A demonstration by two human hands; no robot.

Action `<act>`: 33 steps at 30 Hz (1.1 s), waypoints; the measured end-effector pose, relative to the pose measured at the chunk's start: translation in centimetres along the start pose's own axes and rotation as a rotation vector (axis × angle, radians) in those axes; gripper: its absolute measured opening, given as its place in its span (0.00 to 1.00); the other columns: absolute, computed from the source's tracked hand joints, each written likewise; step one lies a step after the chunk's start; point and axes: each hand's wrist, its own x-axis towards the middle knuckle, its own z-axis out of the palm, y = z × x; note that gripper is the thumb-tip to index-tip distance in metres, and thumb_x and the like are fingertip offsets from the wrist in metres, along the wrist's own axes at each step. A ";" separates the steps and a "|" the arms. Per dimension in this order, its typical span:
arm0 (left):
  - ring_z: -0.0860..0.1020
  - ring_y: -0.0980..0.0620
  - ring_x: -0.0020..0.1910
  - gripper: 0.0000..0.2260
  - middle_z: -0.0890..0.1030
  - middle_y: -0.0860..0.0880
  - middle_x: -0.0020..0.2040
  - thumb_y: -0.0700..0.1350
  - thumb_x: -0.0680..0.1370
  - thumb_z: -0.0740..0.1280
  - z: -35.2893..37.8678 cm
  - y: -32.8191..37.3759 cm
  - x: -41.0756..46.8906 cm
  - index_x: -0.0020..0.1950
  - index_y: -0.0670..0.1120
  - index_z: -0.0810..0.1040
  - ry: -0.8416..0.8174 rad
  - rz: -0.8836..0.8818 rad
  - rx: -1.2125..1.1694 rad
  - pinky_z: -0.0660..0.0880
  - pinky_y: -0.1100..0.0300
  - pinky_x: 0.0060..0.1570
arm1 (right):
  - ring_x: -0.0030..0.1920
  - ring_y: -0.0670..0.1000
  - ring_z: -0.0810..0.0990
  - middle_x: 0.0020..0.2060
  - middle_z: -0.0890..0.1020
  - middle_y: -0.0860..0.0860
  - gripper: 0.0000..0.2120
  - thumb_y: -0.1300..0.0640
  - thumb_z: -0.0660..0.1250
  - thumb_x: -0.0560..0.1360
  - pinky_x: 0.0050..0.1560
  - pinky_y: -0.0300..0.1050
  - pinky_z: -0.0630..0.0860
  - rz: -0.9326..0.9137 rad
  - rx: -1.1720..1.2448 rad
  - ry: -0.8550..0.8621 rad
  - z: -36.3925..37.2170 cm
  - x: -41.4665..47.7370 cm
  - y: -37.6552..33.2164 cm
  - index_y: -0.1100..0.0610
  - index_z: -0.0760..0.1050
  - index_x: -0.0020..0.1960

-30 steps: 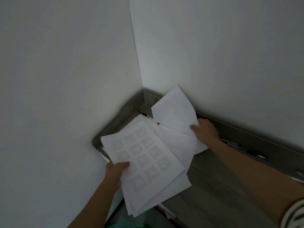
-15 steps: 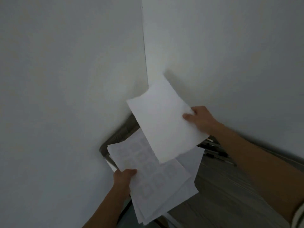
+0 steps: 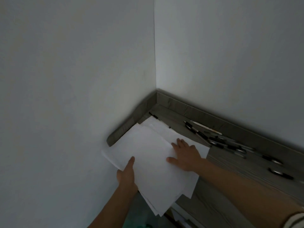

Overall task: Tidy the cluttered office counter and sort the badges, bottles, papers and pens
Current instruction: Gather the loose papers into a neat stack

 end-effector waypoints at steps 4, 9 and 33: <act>0.77 0.40 0.53 0.28 0.78 0.40 0.60 0.37 0.69 0.77 -0.8 -0.1 0.4 0.66 0.37 0.73 0.016 -0.007 0.079 0.74 0.42 0.58 | 0.75 0.55 0.61 0.77 0.57 0.56 0.41 0.31 0.50 0.77 0.74 0.51 0.57 -0.077 0.048 -0.011 -0.7 -0.8 -1.8 0.55 0.46 0.80; 0.77 0.42 0.42 0.20 0.79 0.42 0.46 0.30 0.69 0.73 -2.3 0.5 0.9 0.59 0.34 0.76 -0.004 0.006 0.157 0.76 0.51 0.44 | 0.75 0.52 0.62 0.77 0.60 0.52 0.33 0.37 0.53 0.80 0.74 0.46 0.57 -0.105 0.140 0.045 -3.6 0.8 -1.8 0.54 0.53 0.79; 0.83 0.42 0.48 0.17 0.85 0.43 0.49 0.33 0.66 0.74 5.6 12.3 -6.2 0.54 0.41 0.80 -0.761 0.506 0.446 0.81 0.47 0.46 | 0.60 0.59 0.80 0.60 0.81 0.56 0.46 0.42 0.83 0.54 0.62 0.58 0.76 -0.168 1.625 -0.009 -7.6 -2.2 3.2 0.58 0.73 0.66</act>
